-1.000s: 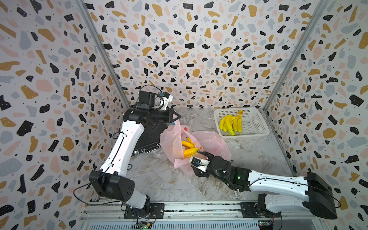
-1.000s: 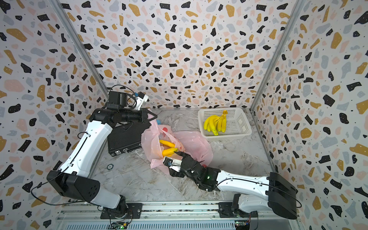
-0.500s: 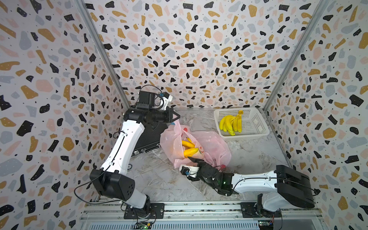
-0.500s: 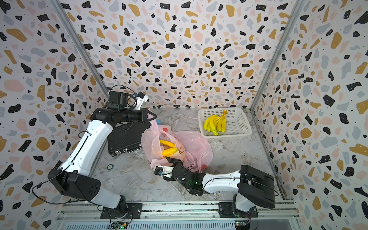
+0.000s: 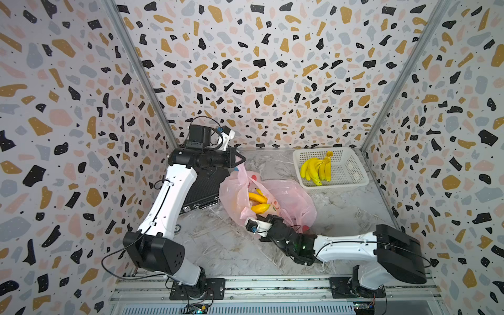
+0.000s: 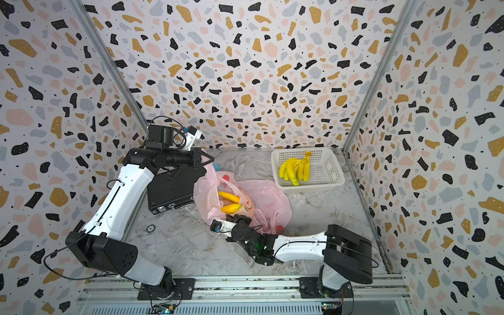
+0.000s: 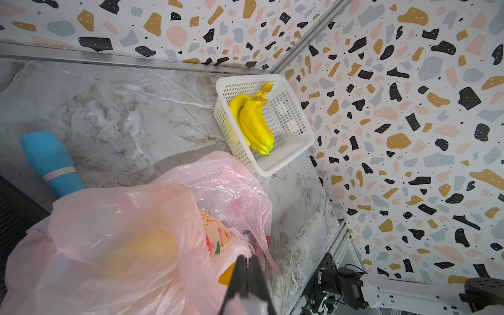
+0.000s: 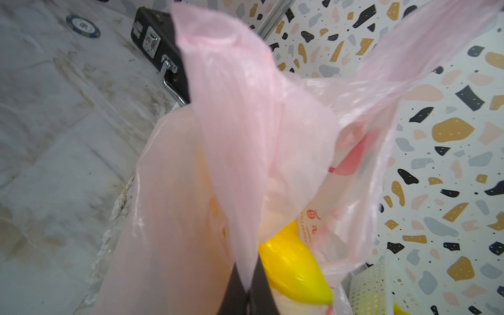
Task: Place the banana into a plastic bag & tie a knot
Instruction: Adjust the plastic bag.
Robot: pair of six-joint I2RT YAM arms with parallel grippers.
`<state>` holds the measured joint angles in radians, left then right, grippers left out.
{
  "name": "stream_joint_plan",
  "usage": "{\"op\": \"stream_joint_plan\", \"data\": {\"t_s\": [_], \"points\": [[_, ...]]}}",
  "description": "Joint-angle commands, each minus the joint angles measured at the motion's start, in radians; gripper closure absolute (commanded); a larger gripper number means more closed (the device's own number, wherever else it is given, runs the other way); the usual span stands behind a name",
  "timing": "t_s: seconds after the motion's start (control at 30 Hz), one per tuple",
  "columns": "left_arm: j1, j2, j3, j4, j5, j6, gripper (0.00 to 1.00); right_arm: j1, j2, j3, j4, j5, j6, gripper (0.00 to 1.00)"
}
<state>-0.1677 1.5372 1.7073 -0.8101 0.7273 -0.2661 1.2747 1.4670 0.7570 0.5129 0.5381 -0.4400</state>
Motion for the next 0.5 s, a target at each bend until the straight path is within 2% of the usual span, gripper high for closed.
{"op": "stream_joint_plan", "data": {"t_s": [0.0, 0.2, 0.37, 0.47], "points": [[0.010, -0.040, 0.006, 0.017, 0.008, -0.002, 1.00, -0.020, -0.162, 0.071, -0.133, -0.053, 0.092, 1.00], [0.013, -0.088, 0.003, 0.031, -0.002, -0.021, 1.00, -0.164, -0.315, 0.191, -0.398, -0.332, 0.184, 1.00], [0.015, -0.131, 0.013, 0.050, -0.011, -0.041, 1.00, -0.317, -0.309, 0.327, -0.546, -0.565, 0.243, 1.00], [0.015, -0.157, 0.028, 0.043, -0.021, -0.044, 1.00, -0.368, -0.304, 0.374, -0.572, -0.612, 0.283, 1.00]]}}
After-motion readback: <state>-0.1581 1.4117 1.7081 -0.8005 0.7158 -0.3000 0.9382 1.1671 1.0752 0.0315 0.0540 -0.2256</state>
